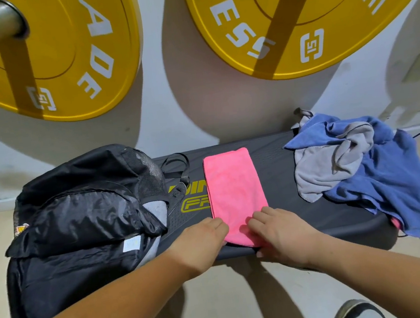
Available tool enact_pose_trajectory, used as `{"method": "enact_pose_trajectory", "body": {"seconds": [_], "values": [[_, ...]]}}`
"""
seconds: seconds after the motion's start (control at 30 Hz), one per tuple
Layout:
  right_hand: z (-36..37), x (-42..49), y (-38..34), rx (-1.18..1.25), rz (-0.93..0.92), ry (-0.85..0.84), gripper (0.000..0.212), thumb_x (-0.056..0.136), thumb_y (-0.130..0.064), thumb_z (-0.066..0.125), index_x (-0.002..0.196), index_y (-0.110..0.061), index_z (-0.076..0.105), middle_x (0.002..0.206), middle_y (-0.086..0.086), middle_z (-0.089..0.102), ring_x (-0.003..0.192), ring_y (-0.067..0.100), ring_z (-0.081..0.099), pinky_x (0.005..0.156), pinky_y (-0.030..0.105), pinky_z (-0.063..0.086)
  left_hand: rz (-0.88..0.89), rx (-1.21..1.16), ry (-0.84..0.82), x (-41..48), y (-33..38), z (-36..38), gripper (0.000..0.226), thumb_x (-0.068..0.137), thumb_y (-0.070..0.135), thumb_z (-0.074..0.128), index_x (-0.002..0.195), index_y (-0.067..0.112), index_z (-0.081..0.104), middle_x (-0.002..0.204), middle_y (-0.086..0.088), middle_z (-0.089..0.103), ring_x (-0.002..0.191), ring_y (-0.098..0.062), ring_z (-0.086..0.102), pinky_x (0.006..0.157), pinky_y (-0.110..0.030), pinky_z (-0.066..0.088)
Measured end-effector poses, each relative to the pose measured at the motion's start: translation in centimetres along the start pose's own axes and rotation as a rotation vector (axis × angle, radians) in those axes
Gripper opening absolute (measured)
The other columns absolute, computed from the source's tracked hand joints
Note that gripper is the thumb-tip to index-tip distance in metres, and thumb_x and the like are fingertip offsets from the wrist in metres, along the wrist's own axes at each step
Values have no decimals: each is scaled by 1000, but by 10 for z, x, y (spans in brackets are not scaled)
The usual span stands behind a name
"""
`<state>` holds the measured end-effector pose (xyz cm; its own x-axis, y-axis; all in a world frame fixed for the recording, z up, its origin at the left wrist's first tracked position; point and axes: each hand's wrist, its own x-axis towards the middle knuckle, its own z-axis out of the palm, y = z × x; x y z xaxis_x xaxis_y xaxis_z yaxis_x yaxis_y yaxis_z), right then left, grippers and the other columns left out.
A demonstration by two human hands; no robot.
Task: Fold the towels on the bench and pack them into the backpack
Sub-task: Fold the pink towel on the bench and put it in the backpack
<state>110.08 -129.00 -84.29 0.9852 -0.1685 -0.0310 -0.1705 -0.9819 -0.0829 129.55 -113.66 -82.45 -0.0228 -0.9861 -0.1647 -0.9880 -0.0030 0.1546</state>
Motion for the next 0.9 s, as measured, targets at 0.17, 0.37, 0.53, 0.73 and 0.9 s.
{"method": "enact_pose_trajectory", "body": {"seconds": [0.17,0.37,0.53,0.73,0.9], "values": [[-9,-7,4,163,74,57,23,76,-19,60,97,-24,52,89,-5,59,80,23,53,61,36,44,-154,-251,26,-6,-9,-3,11,103,28,41,102,18,42,103,-8,62,93,-39,59,76,-50,49],[-10,-3,0,345,199,10,24,88,-23,46,105,-22,62,95,-5,59,91,18,54,74,39,50,-182,-205,47,-10,5,-1,25,96,13,43,115,29,43,121,3,53,95,-36,60,79,-50,50],[-16,4,-2,645,352,-50,17,95,-22,52,93,-36,62,88,-17,55,84,10,54,80,26,46,-170,-293,78,-10,15,2,23,93,22,53,115,31,52,117,8,58,103,-25,57,84,-41,49],[-12,-2,19,911,590,-21,4,90,-19,71,89,-22,69,86,-8,73,78,10,67,80,28,56,-399,-624,150,-3,-2,13,24,99,19,60,120,15,71,109,-2,73,100,-20,66,91,-31,51],[-10,1,15,895,660,-25,33,91,-15,70,60,-12,60,54,-10,59,47,4,46,56,20,46,-484,-659,171,3,-4,23,4,95,21,62,97,19,65,69,2,59,67,-20,50,66,-39,45]]}}
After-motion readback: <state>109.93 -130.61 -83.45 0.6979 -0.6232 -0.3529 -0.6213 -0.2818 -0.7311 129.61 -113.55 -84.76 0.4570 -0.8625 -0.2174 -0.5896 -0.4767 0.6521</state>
